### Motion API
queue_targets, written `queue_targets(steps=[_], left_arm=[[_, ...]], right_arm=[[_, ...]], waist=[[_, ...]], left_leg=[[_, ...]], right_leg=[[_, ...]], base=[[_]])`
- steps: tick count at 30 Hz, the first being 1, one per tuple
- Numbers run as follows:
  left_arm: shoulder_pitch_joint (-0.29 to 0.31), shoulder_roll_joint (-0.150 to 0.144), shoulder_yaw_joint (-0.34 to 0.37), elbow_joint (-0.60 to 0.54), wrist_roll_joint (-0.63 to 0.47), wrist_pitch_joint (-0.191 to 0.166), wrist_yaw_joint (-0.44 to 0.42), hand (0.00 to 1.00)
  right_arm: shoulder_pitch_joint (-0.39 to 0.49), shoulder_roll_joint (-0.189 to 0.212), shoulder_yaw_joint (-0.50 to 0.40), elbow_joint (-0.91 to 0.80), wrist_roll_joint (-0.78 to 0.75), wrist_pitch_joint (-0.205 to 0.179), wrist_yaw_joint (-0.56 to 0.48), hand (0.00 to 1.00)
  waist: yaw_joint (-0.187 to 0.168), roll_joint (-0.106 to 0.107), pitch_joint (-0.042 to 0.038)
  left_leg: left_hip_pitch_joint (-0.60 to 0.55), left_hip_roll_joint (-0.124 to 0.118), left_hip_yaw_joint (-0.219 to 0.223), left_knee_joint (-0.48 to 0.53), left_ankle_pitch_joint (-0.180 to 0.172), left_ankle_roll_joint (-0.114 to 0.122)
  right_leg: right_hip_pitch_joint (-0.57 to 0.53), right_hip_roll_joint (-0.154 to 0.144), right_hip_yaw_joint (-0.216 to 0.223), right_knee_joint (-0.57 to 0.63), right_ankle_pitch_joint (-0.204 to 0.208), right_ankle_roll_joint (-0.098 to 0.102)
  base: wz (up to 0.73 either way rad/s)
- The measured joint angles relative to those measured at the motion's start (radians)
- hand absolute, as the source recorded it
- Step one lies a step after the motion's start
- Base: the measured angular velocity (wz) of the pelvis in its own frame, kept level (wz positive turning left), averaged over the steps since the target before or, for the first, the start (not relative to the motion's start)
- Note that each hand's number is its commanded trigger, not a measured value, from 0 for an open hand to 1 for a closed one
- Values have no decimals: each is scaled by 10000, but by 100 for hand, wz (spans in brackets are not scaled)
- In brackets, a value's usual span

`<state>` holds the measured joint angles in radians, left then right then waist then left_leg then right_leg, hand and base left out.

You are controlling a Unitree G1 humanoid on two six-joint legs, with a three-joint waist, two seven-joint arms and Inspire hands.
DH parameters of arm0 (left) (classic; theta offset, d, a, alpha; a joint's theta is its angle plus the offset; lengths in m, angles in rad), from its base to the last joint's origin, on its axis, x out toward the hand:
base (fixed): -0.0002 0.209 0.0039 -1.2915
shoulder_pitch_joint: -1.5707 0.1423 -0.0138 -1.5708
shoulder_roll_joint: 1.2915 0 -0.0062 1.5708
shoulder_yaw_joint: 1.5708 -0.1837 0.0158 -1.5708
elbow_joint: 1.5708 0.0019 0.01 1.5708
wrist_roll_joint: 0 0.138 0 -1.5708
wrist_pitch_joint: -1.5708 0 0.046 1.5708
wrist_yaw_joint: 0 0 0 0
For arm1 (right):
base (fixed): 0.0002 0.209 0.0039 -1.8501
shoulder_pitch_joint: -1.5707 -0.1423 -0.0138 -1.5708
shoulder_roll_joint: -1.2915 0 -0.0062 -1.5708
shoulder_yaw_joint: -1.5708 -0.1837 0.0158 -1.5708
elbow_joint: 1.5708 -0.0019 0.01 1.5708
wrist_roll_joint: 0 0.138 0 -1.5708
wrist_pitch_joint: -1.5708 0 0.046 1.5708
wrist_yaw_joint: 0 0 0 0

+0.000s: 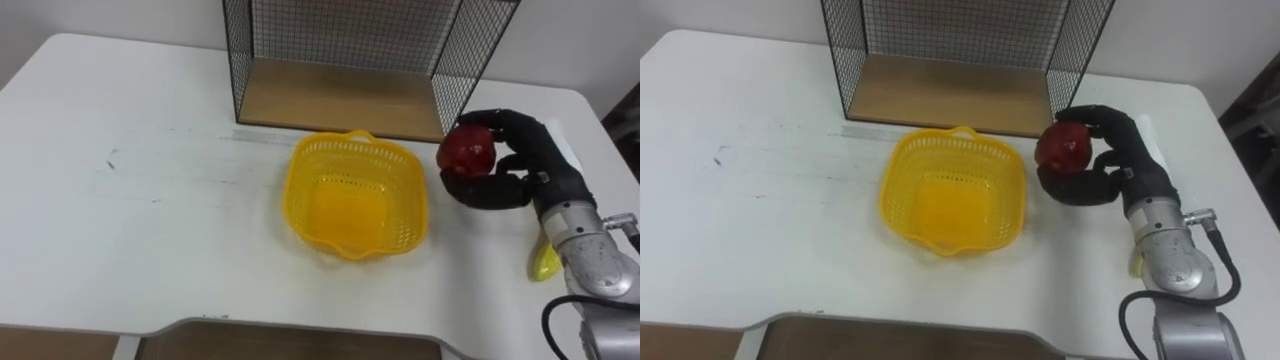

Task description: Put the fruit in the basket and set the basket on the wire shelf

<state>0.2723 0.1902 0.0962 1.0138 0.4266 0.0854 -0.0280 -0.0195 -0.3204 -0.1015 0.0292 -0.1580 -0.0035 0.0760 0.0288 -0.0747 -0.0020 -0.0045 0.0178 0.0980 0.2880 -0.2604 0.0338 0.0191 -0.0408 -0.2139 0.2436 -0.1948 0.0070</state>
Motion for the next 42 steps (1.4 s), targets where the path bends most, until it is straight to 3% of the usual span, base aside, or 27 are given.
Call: queue_targets(steps=[14, 20, 29, 38, 39, 40, 41, 42], left_arm=[[-39, -26, -28, 81, 1, -28, -43, 0], [-315, -14, -390, 89, 3, -65, -13, 0], [-409, 3, -419, 90, 5, -132, -19, 0], [-469, 7, -420, 249, 2, -145, -32, 0], [-472, 7, -420, 259, 2, -145, -34, 0], [-472, 7, -420, 263, 2, -147, -35, 0], [-472, 7, -420, 265, 2, -148, -36, 0], [-472, 7, -420, 266, 2, -155, -36, 0]], right_arm=[[1, 7, 83, -664, -620, 5, 219, 100], [3, 2, 932, -1294, -1204, 12, 888, 100], [2, 3, 1244, -1828, -1250, 11, 1670, 100], [2, 3, 1243, -1830, -1254, 11, 2051, 100], [2, 3, 1243, -1830, -1254, 11, 2092, 65], [2, 4, 1243, -1830, -1255, 12, 2109, 17], [2, 3, 1243, -1830, -1255, 11, 2112, 0], [2, 4, 1243, -1830, -1255, 11, 2113, 0]], waist=[[88, 90, 50], [85, 145, 32], [291, 86, -7], [304, 25, 34], [304, 25, 34], [305, 25, 35], [306, 25, 35], [306, 26, 35]], left_leg=[[127, 27, 156, -204, -1, -2], [94, 48, 217, -230, 2, -10], [127, 44, 203, -212, 8, -17], [107, 47, 153, -224, 8, -17], [107, 46, 151, -227, 8, -17], [106, 45, 151, -227, 8, -17], [106, 45, 151, -227, 8, -17], [106, 45, 152, -227, 8, -17]], right_leg=[[13, 51, 154, -38, 13, -11], [-19, 61, 98, -60, 15, -15], [11, 48, 60, -74, 16, -14], [50, 32, -50, -73, 17, -15], [50, 32, -53, -73, 19, -16], [50, 31, -56, -73, 20, -17], [50, 31, -56, -72, 20, -18], [50, 31, -57, -73, 21, -18]], base=[[-4], [0], [0], [1], [0], [0], [0], [0]])
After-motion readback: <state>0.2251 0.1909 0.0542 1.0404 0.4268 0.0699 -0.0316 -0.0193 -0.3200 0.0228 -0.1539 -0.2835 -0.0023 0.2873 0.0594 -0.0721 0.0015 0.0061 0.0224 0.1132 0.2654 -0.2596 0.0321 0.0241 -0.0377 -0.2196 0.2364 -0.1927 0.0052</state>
